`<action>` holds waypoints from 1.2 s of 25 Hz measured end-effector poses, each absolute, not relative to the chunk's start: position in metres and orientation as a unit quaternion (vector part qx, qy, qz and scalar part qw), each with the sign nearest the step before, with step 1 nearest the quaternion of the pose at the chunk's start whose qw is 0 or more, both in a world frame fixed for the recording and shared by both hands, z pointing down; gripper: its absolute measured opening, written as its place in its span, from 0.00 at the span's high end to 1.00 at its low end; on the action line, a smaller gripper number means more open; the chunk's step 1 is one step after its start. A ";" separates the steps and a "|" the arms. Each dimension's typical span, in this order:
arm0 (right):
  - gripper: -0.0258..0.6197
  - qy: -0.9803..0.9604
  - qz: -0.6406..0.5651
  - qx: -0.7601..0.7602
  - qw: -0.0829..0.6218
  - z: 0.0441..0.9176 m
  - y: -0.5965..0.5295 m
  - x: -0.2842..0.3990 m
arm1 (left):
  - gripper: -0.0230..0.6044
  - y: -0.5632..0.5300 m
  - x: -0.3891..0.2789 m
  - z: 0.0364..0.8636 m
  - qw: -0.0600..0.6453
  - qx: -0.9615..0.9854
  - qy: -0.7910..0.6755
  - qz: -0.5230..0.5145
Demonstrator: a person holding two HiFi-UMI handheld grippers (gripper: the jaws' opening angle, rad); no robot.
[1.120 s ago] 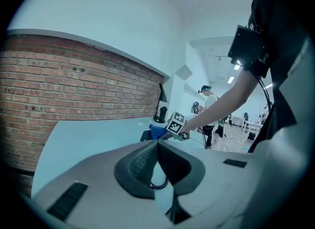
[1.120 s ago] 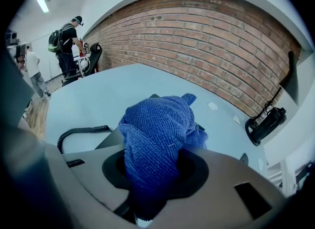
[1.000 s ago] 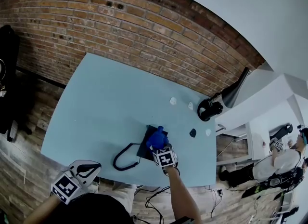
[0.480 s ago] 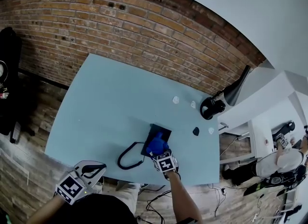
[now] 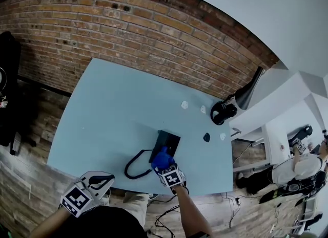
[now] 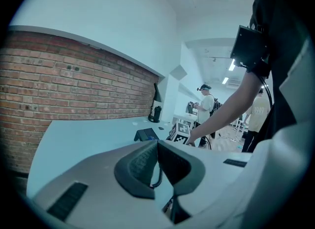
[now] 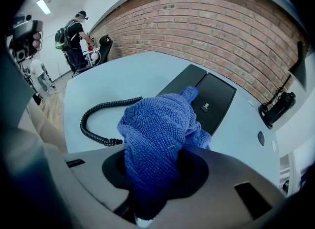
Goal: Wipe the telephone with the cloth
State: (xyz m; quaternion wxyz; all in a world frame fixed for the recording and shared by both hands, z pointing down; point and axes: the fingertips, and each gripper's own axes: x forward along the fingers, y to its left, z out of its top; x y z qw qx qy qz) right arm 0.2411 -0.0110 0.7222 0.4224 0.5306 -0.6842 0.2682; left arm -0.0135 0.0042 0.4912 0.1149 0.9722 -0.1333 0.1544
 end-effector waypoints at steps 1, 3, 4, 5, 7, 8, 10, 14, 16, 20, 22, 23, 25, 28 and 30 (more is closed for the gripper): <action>0.74 -0.684 0.270 0.529 0.423 0.724 -0.009 0.239 | 0.95 0.004 -0.013 0.492 0.115 0.972 -0.133 0.155; 0.74 -0.684 0.273 0.528 0.423 0.725 -0.005 0.236 | 0.95 0.003 -0.012 0.492 0.115 0.973 -0.131 0.154; 0.74 -0.684 0.274 0.529 0.421 0.727 -0.004 0.236 | 0.95 0.003 -0.012 0.492 0.116 0.973 -0.130 0.153; 0.74 -0.684 0.280 0.530 0.415 0.729 -0.002 0.235 | 0.95 0.003 -0.012 0.492 0.116 0.973 -0.130 0.153; 0.74 -0.685 0.316 0.528 0.390 0.730 0.000 0.234 | 0.95 0.002 -0.012 0.492 0.115 0.973 -0.129 0.154; 0.74 -0.687 0.339 0.519 0.378 0.729 0.002 0.232 | 0.95 0.002 -0.011 0.491 0.115 0.973 -0.129 0.153; 0.74 -0.697 0.361 0.484 0.386 0.726 0.008 0.231 | 0.95 0.001 -0.011 0.491 0.116 0.973 -0.130 0.153; 0.74 -0.725 0.305 0.419 0.453 0.710 0.010 0.240 | 0.95 -0.002 -0.012 0.491 0.118 0.971 -0.135 0.156; 0.74 -0.740 0.285 0.411 0.450 0.691 -0.002 0.248 | 0.95 -0.004 -0.013 0.492 0.119 0.971 -0.137 0.156; 0.74 -0.746 0.231 0.464 0.418 0.641 -0.049 0.274 | 0.95 -0.005 -0.015 0.493 0.121 0.969 -0.144 0.158; 0.74 -0.741 0.197 0.514 0.385 0.615 -0.079 0.288 | 0.95 -0.008 -0.015 0.490 0.122 0.968 -0.150 0.158; 0.74 -0.735 0.180 0.540 0.369 0.603 -0.093 0.295 | 0.95 -0.010 -0.015 0.489 0.122 0.968 -0.154 0.157; 0.74 -0.721 0.144 0.581 0.348 0.585 -0.115 0.308 | 0.95 -0.013 -0.012 0.487 0.120 0.967 -0.163 0.155; 0.74 -0.709 0.111 0.606 0.342 0.576 -0.129 0.317 | 0.95 -0.015 -0.007 0.485 0.123 0.965 -0.175 0.154; 0.74 -0.706 0.106 0.612 0.341 0.576 -0.133 0.322 | 0.95 -0.017 -0.002 0.482 0.125 0.964 -0.182 0.152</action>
